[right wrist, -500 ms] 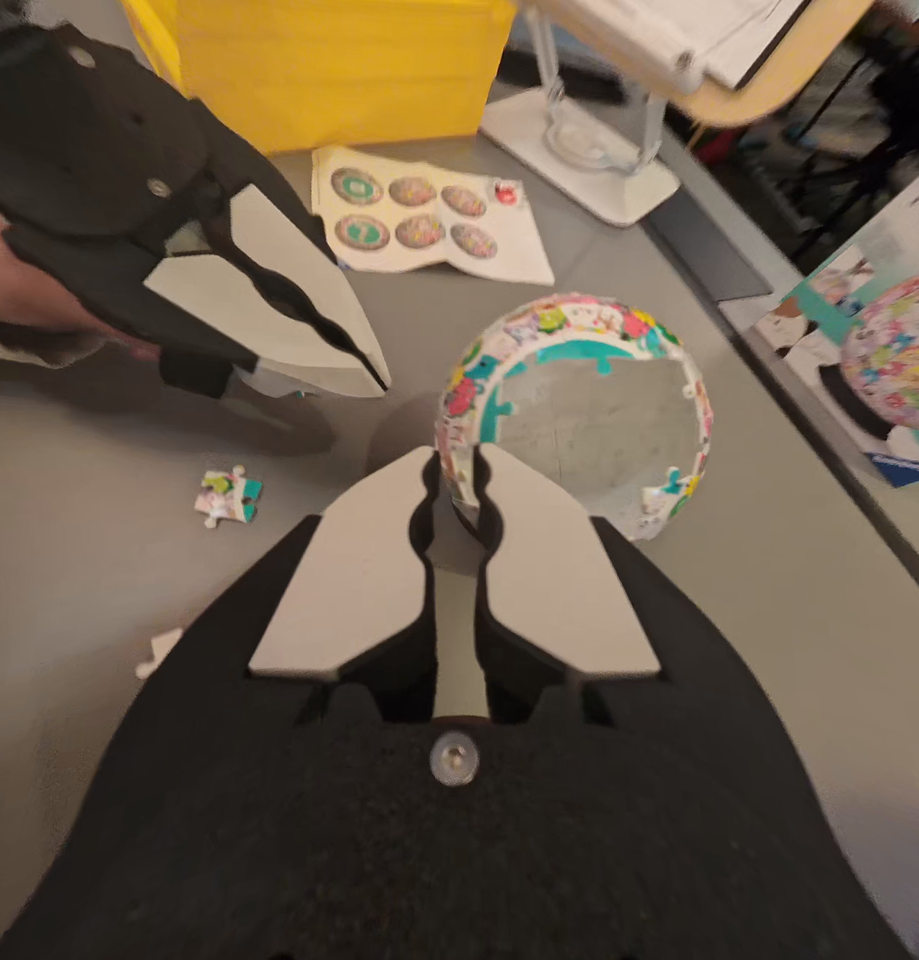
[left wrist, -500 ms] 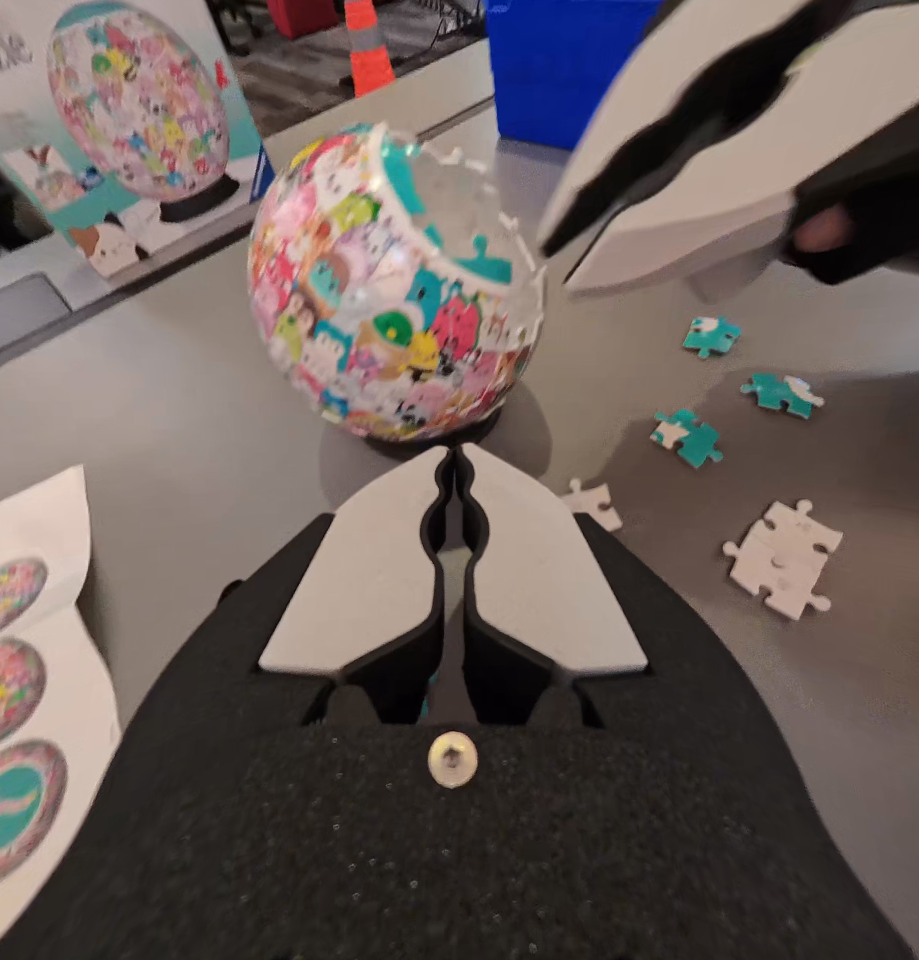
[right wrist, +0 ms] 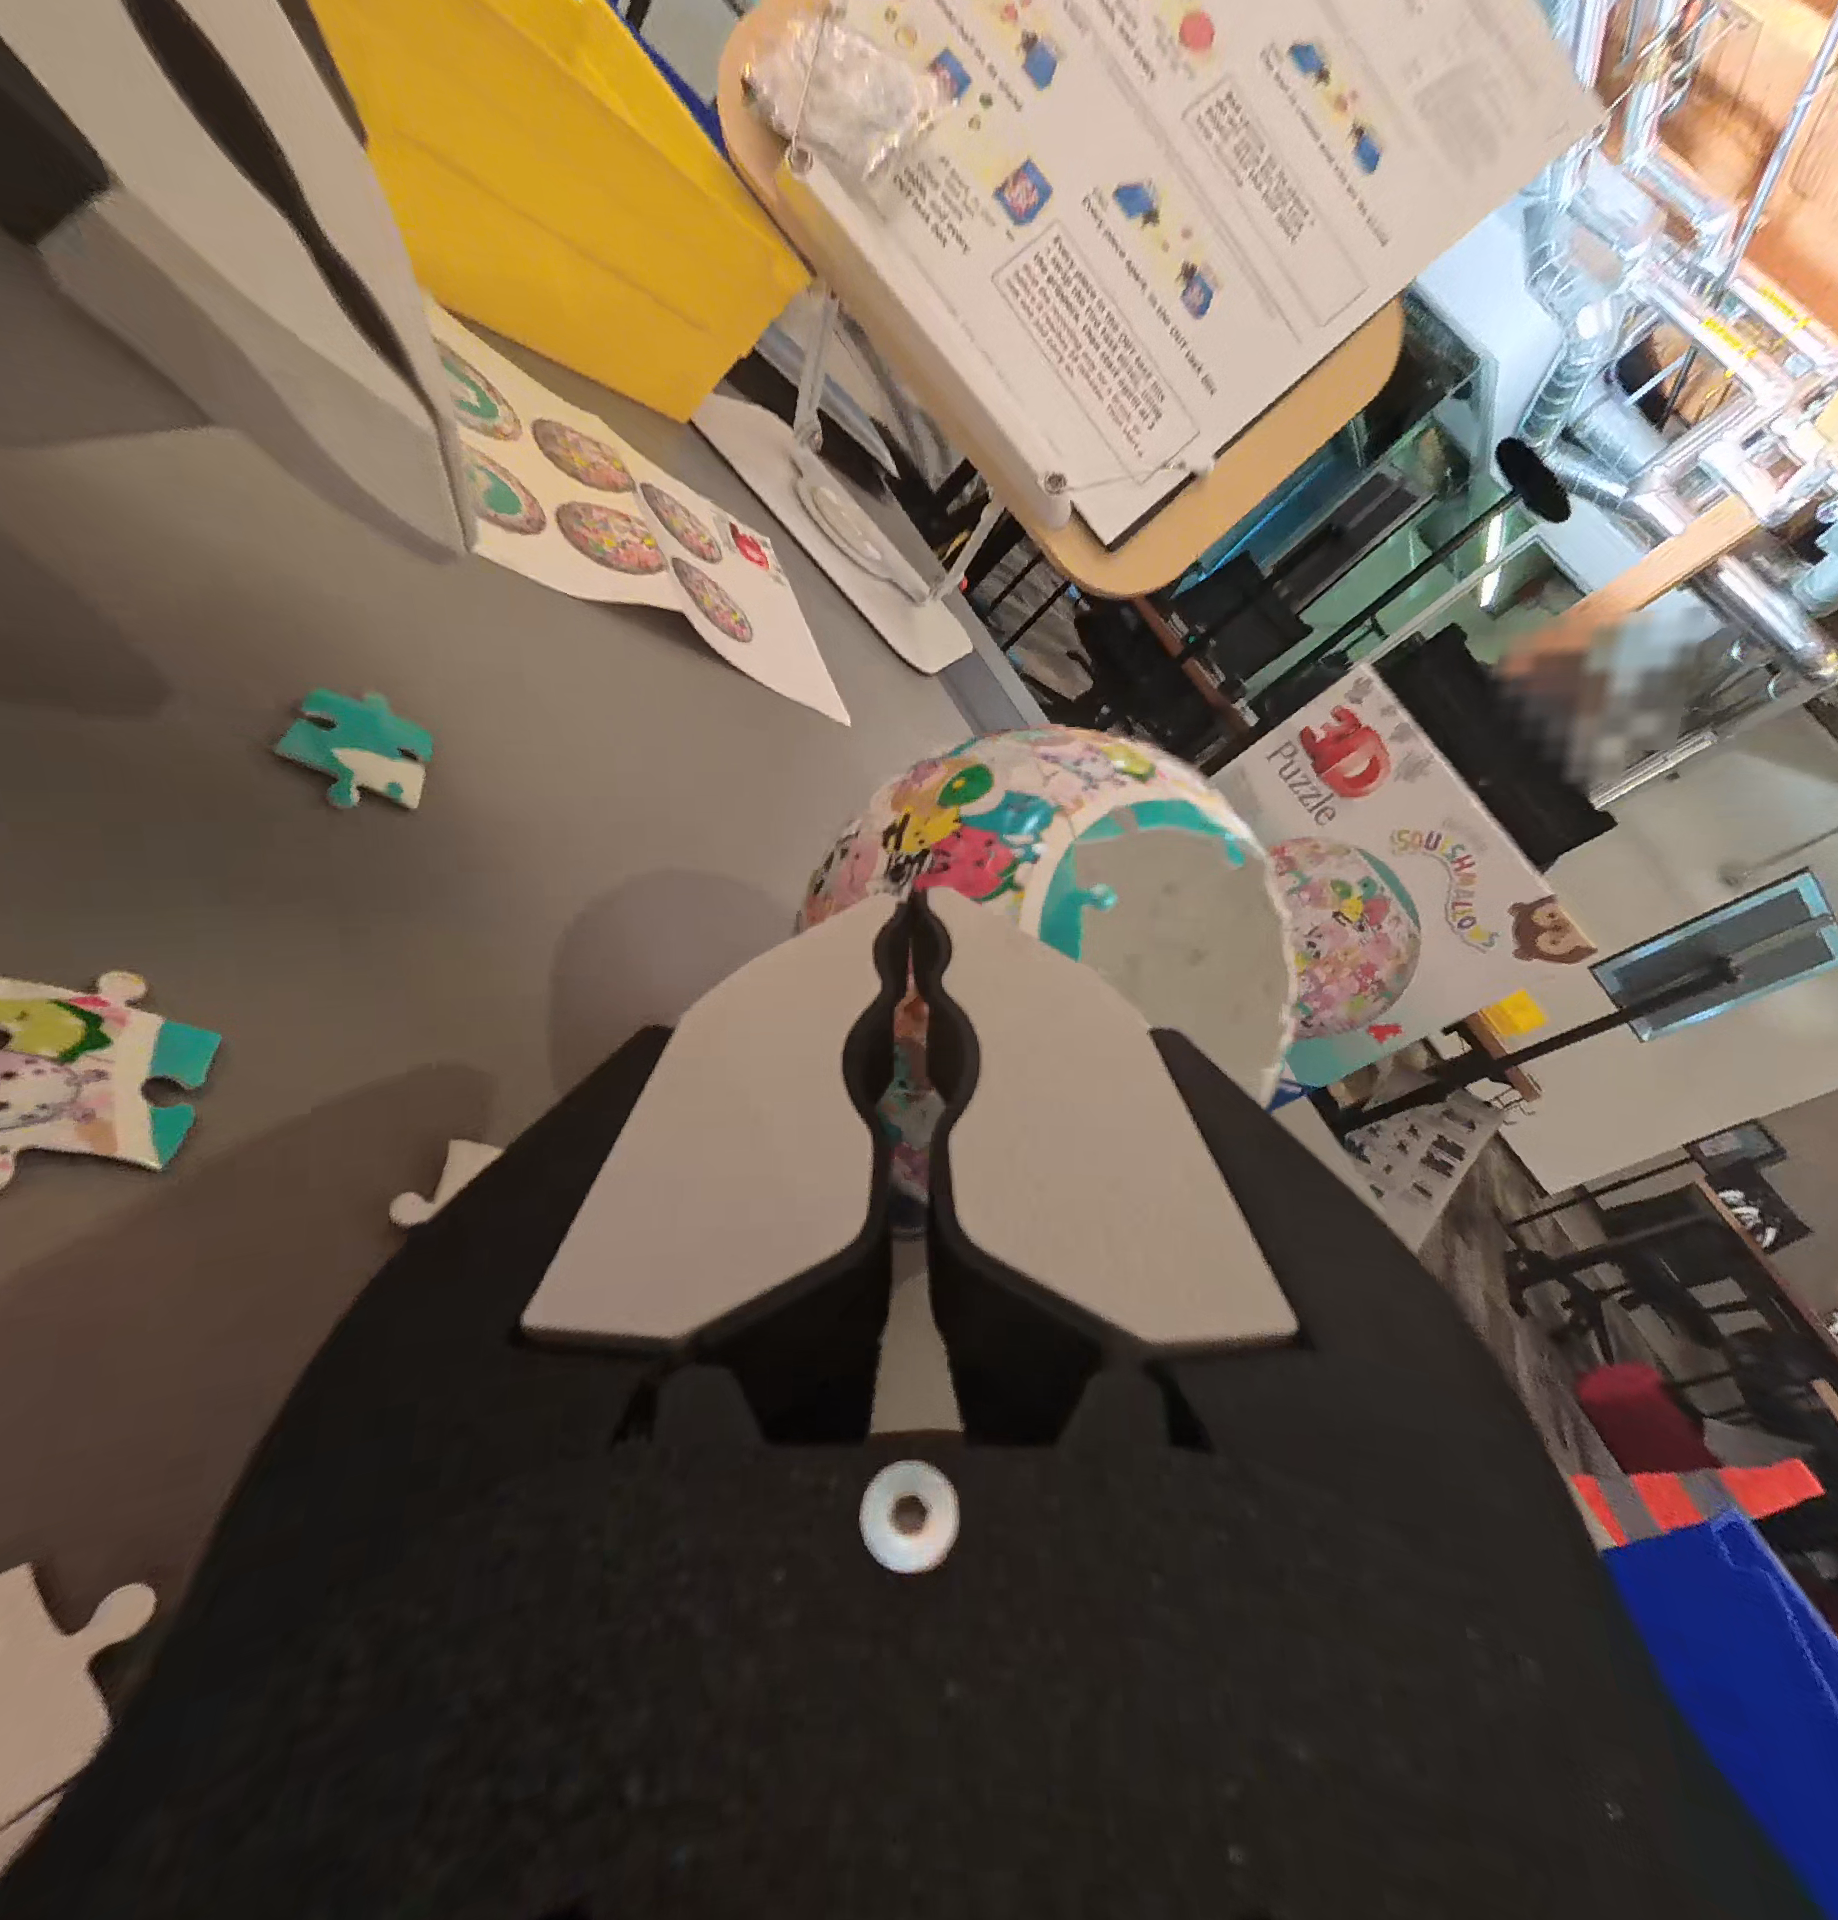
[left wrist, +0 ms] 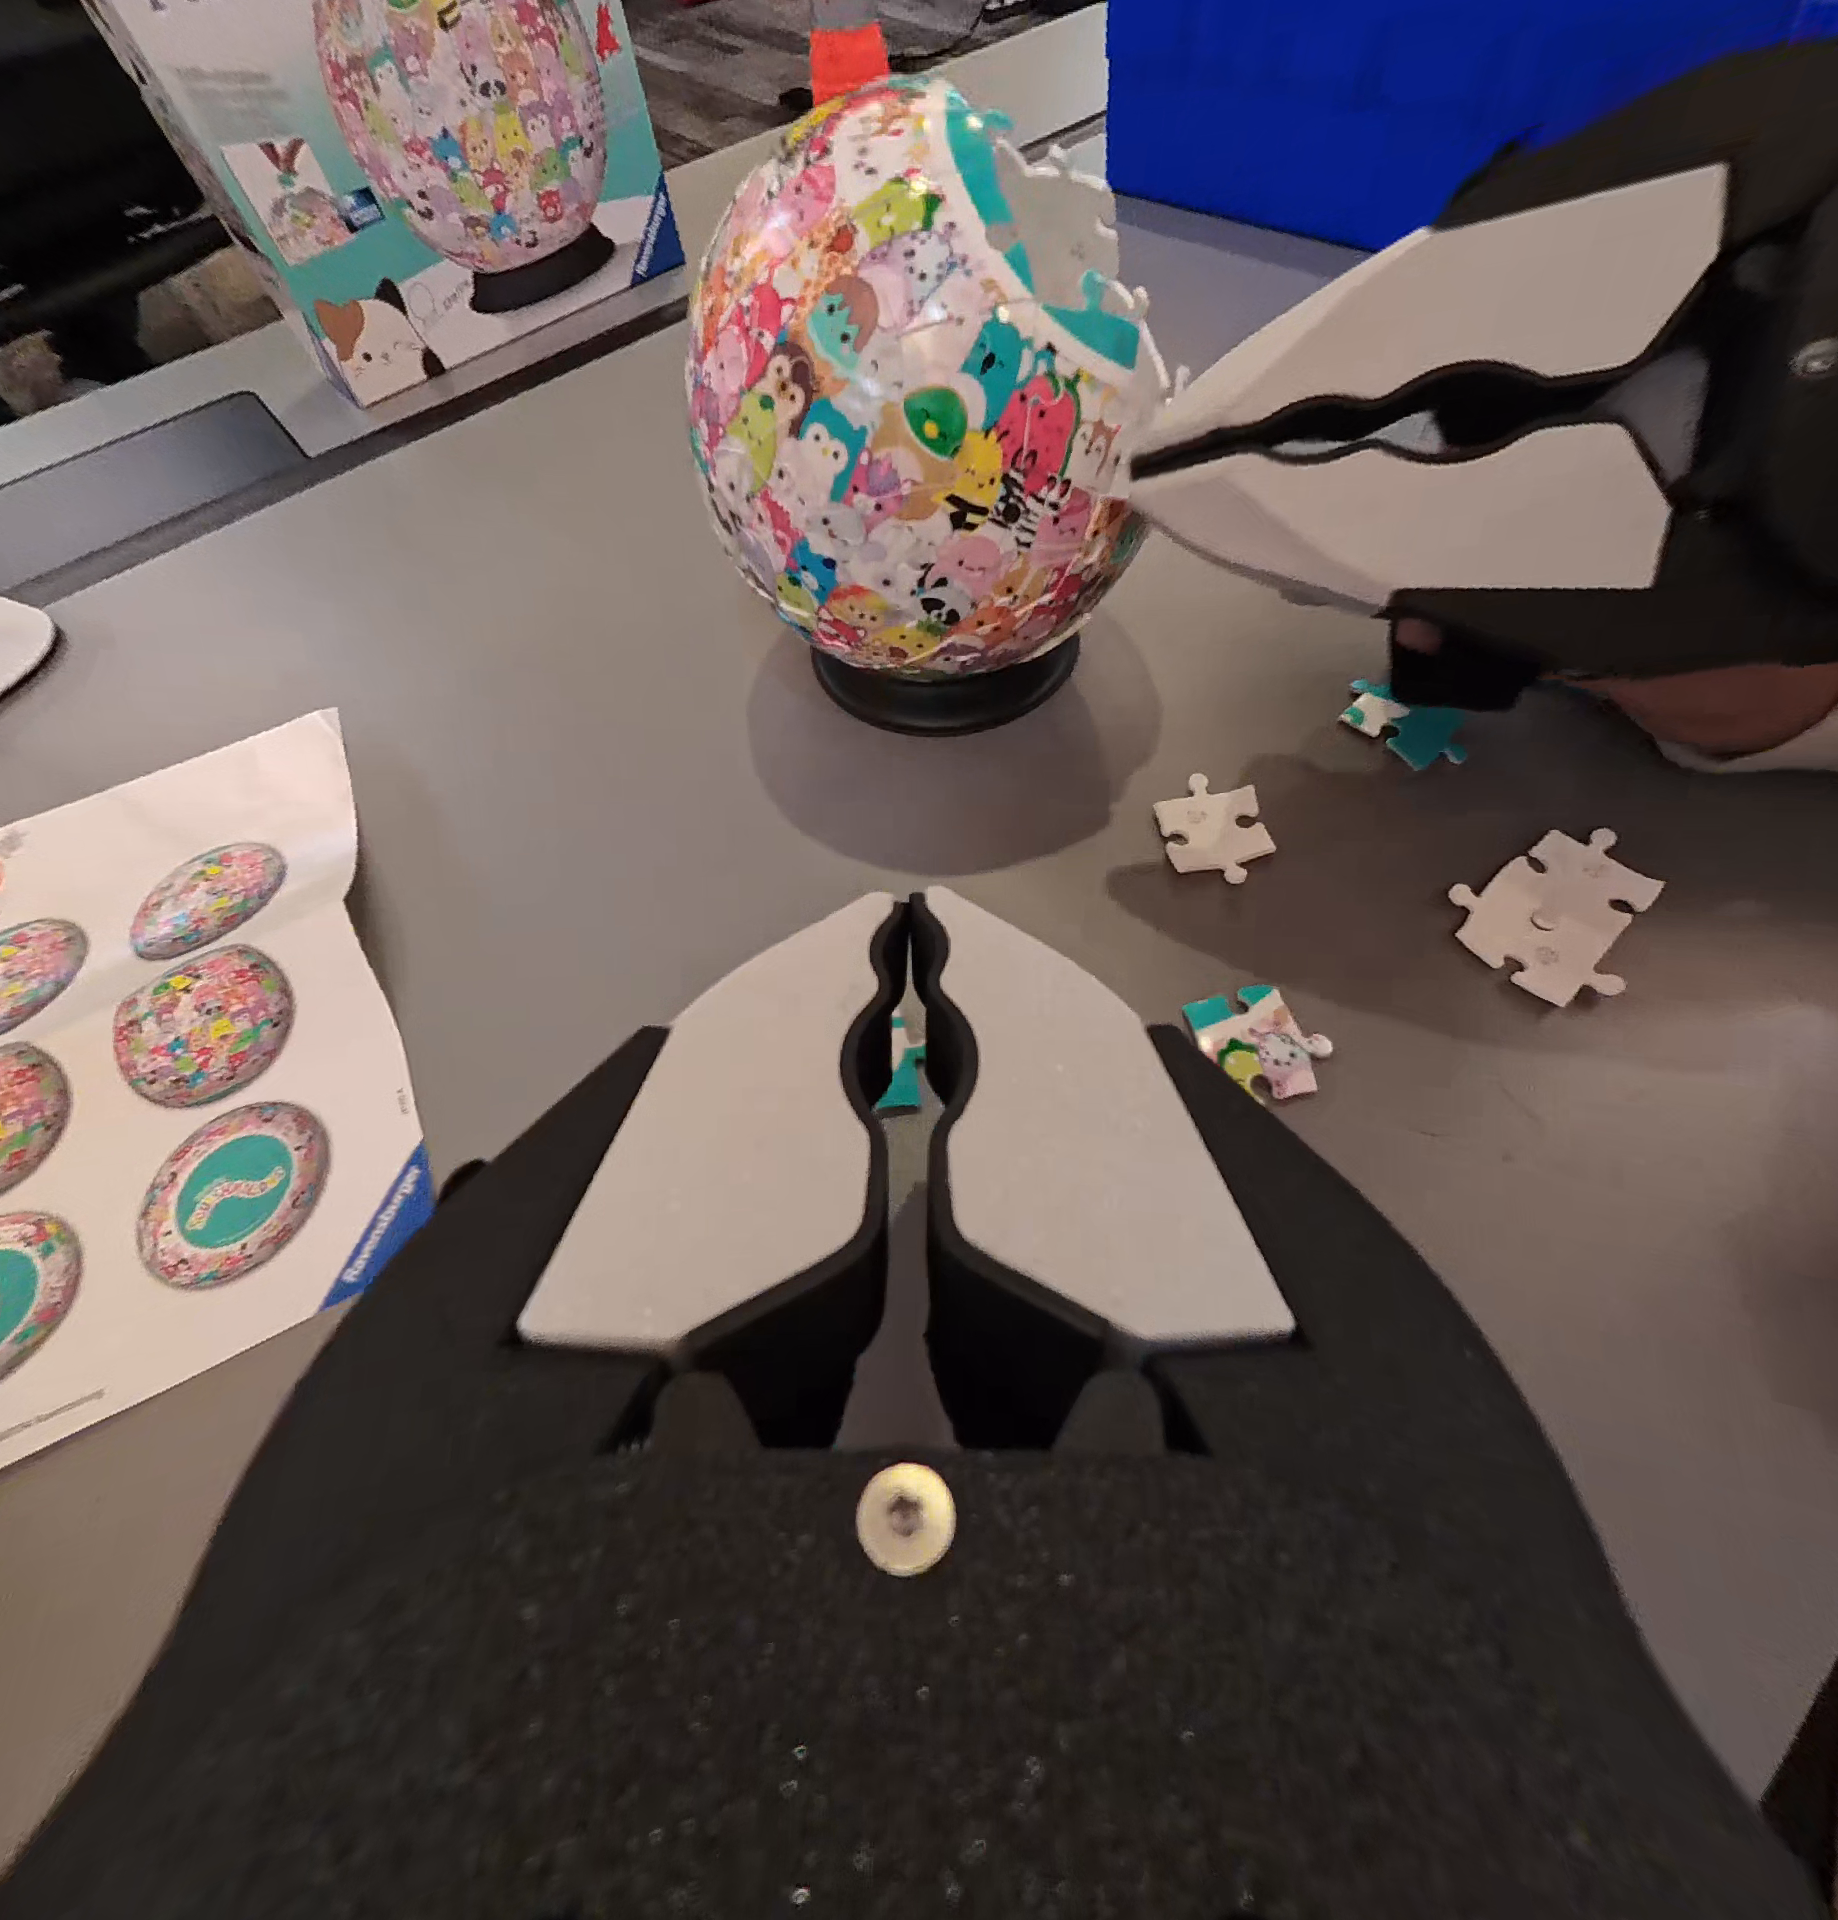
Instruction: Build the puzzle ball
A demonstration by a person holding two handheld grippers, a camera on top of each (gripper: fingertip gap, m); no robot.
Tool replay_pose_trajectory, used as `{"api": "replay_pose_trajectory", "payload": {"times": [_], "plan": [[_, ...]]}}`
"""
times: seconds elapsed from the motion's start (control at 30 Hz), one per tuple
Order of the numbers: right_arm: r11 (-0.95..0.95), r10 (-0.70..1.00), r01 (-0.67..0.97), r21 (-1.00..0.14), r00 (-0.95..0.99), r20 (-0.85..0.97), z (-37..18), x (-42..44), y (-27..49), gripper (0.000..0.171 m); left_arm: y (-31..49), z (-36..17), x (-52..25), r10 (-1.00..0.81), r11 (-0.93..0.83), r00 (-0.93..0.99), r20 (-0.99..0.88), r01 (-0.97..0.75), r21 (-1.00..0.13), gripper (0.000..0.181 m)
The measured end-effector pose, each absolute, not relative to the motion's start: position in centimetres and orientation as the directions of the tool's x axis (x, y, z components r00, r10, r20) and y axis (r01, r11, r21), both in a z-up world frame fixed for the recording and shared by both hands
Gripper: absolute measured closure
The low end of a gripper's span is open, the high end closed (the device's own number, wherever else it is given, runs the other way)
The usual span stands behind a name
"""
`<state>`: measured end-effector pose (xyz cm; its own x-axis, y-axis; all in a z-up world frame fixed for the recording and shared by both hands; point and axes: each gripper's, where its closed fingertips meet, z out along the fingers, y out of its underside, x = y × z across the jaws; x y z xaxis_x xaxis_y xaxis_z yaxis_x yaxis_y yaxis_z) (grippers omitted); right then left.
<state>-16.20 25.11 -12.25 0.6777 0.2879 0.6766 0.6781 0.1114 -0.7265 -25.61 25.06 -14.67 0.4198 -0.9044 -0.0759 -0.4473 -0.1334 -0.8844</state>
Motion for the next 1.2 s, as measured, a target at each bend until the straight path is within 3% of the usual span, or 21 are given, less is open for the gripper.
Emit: {"api": "replay_pose_trajectory", "payload": {"times": [1.2], "plan": [[0.033, 0.345, 0.625, -0.78, 0.726, 0.595, -13.3, -16.1, 26.6, 0.171, 24.7, -15.0, -25.5, -0.907, -0.15, 0.416, -0.057, -0.448, -0.881, 0.181]]}}
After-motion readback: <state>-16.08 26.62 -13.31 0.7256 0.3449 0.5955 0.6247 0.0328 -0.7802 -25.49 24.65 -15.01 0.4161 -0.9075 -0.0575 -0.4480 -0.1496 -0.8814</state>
